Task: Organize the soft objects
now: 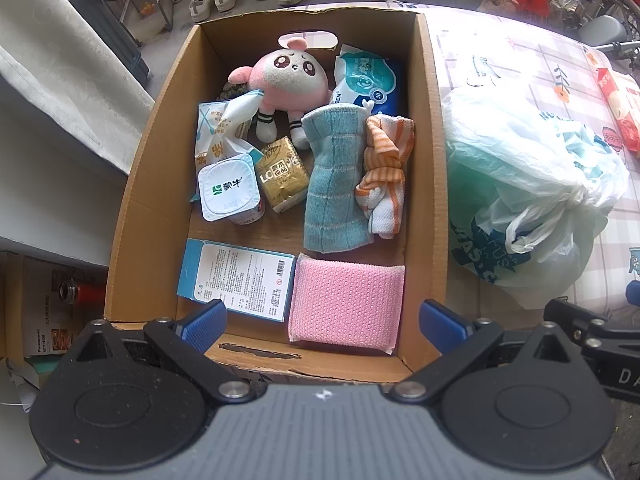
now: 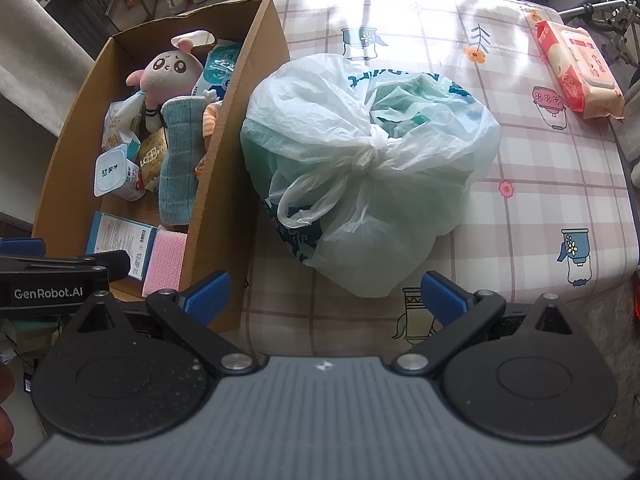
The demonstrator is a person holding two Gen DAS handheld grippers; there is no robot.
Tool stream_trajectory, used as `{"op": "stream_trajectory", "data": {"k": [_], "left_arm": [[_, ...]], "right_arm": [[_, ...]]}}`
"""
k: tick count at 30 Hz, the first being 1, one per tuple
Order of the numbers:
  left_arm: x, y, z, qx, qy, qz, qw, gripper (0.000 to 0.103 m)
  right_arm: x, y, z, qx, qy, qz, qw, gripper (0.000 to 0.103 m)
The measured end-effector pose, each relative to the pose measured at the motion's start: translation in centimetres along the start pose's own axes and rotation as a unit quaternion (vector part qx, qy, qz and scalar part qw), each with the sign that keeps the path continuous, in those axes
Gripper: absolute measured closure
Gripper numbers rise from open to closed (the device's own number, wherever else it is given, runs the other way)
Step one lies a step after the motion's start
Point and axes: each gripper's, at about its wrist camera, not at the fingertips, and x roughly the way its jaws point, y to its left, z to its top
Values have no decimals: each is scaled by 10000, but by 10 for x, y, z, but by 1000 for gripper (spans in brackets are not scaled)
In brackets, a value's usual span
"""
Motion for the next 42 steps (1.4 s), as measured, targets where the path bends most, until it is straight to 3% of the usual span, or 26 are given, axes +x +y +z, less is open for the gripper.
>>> {"op": "stream_trajectory", "data": {"k": [42], "left_arm": [[4,4,0,-57,55,2,10000,0]], "right_arm": [[7,6,2,-24,79,23,10000,1]]}}
